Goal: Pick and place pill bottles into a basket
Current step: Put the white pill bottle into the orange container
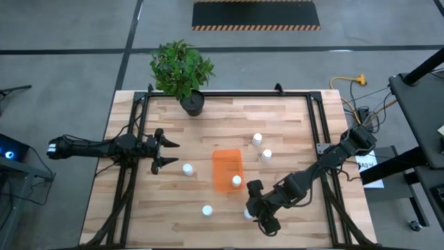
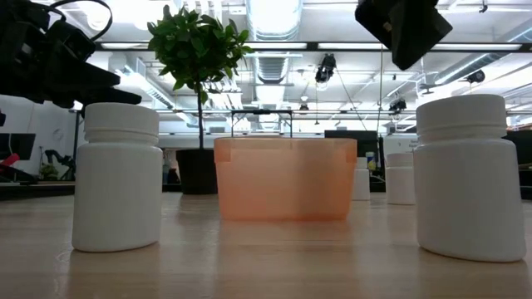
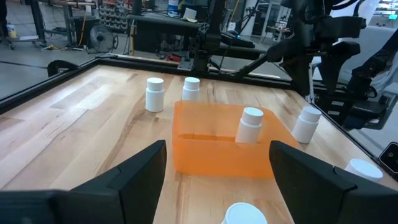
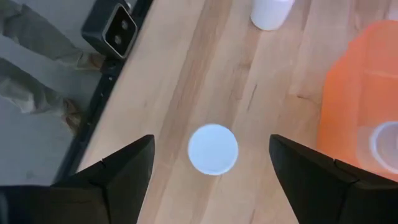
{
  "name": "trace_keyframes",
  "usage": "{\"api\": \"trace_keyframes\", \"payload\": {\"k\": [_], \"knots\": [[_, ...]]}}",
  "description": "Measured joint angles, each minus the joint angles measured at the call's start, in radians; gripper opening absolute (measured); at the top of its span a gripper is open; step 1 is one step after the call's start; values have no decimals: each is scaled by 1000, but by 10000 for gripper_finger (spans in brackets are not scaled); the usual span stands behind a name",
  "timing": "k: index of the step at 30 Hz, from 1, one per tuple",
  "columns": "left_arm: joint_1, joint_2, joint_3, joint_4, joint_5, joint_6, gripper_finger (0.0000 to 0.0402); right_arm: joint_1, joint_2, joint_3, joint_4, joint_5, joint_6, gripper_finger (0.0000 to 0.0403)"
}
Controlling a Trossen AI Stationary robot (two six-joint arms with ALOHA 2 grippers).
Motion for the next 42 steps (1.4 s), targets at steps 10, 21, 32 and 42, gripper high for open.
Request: {"api": "trace_keyframes", "payload": {"k": [10,21,32,42], "knots": [[0,0,0,0,0,0,267,0,0,-77,139,0,-42,302],[0,0,0,0,0,0,267,0,0,-142,208,-1,-45,295],[0,0,0,0,0,0,267,0,0,-165,244,-1,-50,290],[0,1,0,0,0,0,267,2,125,-116,296,-12,-42,292]]}}
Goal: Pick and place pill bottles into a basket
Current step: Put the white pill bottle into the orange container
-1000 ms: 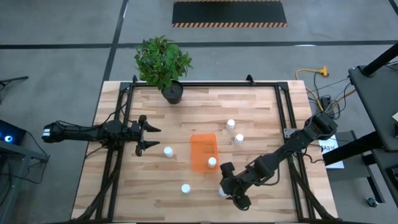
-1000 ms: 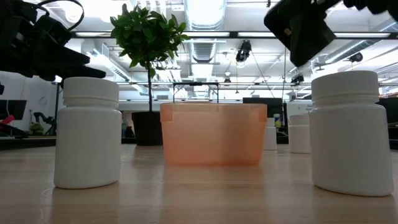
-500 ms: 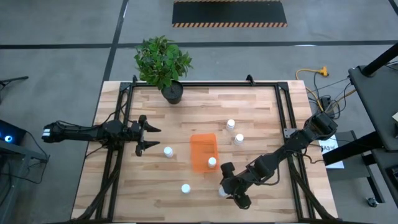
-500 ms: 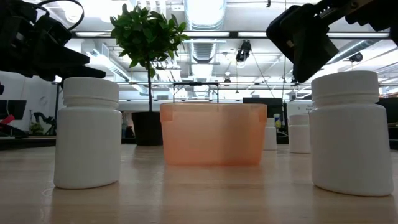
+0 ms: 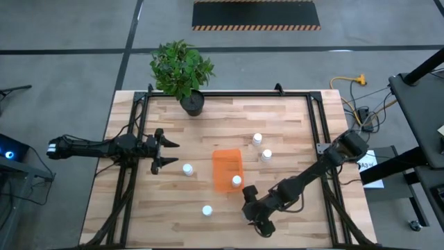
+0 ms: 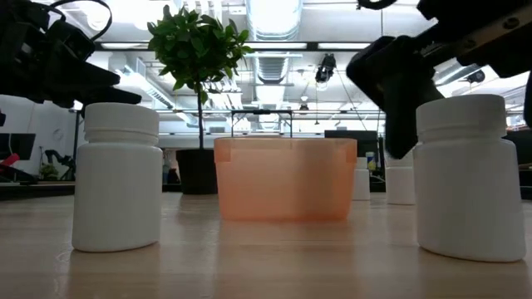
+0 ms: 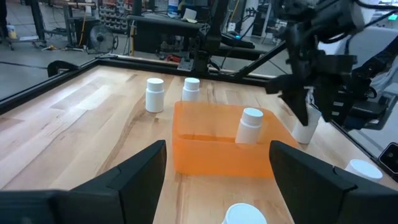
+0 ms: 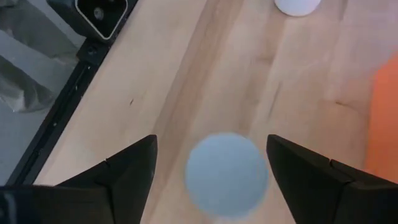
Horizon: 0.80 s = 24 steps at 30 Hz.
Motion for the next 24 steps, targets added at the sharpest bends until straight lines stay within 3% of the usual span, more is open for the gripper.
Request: {"api": "trace_keyframes", "payload": {"k": [15,24], "knots": [[0,3,0,1,0,0,267,0,27,64,-211,8,61,259],[0,3,0,-1,0,0,267,0,19,94,-196,2,40,249]]}}
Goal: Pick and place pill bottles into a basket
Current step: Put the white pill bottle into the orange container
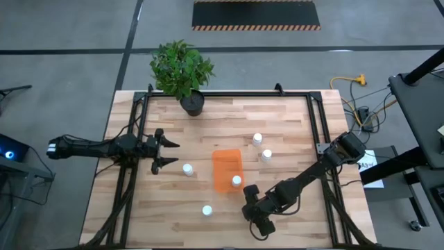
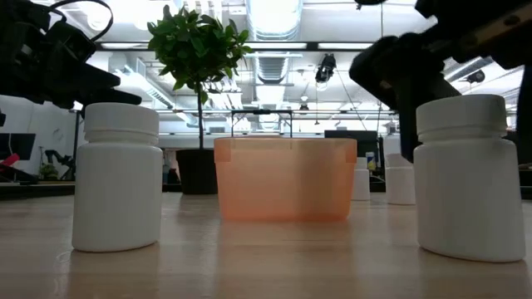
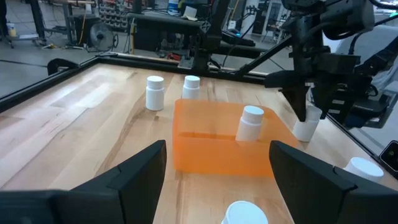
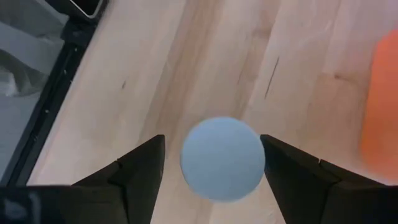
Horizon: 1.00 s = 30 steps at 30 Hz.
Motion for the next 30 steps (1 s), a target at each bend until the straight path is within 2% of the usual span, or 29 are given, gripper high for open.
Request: {"api": "trace_keyframes", "payload": {"k": [30], "knots": [[0,1,0,1,0,0,267,0,-43,4,-36,0,17,226]]}}
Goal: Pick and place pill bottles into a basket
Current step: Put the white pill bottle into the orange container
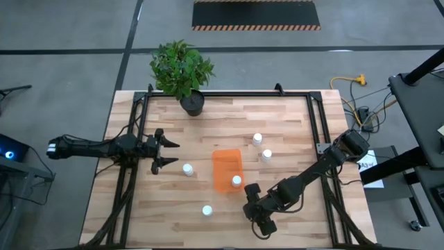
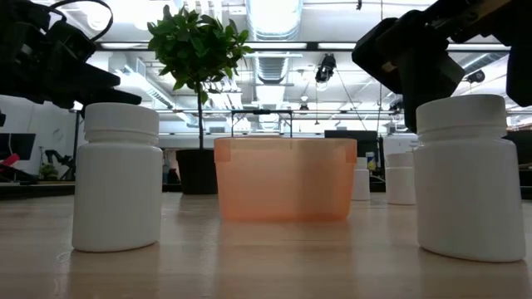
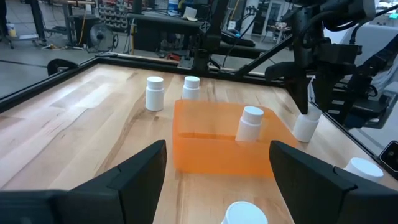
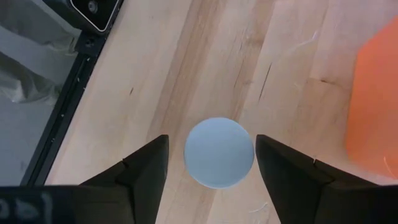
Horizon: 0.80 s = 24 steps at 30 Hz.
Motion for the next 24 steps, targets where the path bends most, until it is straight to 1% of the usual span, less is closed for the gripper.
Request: {"api": "trace_keyframes", "payload": {"k": [10,19,24], "knots": [[0,0,0,0,0,0,267,0,0,0,7,0,8,198],[0,0,0,0,0,0,267,-2,0,0,12,-1,26,144],[0,0,0,0,0,0,267,-9,-3,3,15,-1,41,125]]}}
